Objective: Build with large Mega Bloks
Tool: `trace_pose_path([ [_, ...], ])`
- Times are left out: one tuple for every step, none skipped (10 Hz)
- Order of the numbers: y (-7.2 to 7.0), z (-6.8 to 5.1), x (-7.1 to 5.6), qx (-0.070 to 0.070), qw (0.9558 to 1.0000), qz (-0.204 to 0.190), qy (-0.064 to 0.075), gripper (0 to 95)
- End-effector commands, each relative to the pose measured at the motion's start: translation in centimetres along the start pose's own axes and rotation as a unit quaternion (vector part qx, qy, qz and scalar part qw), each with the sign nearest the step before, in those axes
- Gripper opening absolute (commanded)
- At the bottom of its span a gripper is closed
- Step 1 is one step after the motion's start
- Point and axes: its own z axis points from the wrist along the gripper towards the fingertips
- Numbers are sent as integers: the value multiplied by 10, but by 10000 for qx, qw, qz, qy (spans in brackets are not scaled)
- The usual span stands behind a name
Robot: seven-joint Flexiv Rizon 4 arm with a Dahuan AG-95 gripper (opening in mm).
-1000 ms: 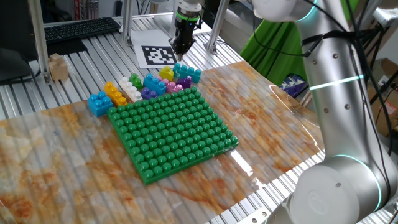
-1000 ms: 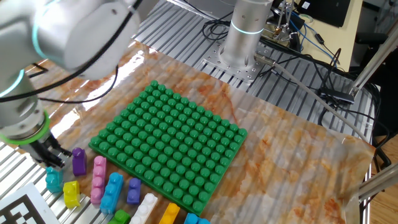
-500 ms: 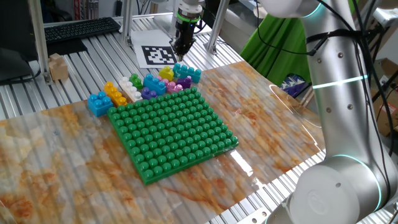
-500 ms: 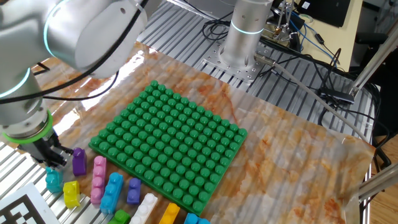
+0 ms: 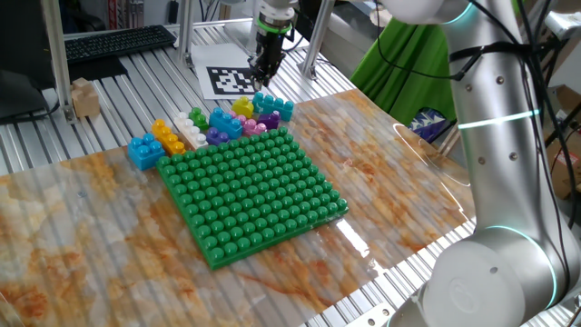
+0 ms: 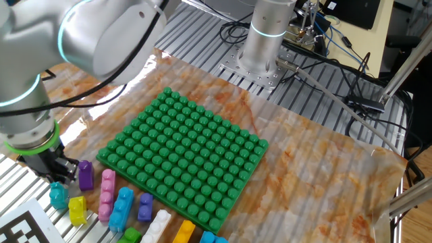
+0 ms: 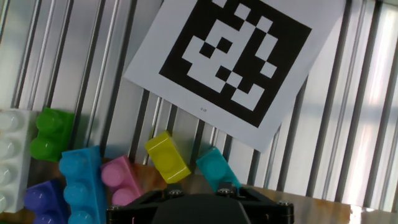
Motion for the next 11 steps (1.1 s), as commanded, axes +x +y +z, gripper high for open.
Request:
trace_pose_path([
  [-5,4,-1,84,10000,-4,44,760],
  [-9,5,1,35,10000,-3,43,760],
  [-12,5,2,36,10000,-3,37,760],
  [-14,5,3,42,10000,-3,30,760],
  [-16,5,4,52,10000,-3,19,760],
  [-19,6,6,51,10000,-3,-3,760],
  [-21,9,7,64,10000,-3,-32,760],
  [-22,11,8,98,10000,-5,-8,760],
  [-24,13,9,150,9999,34,38,760],
  [-25,15,10,129,9994,325,55,760],
  [-27,16,11,146,9989,431,50,760],
])
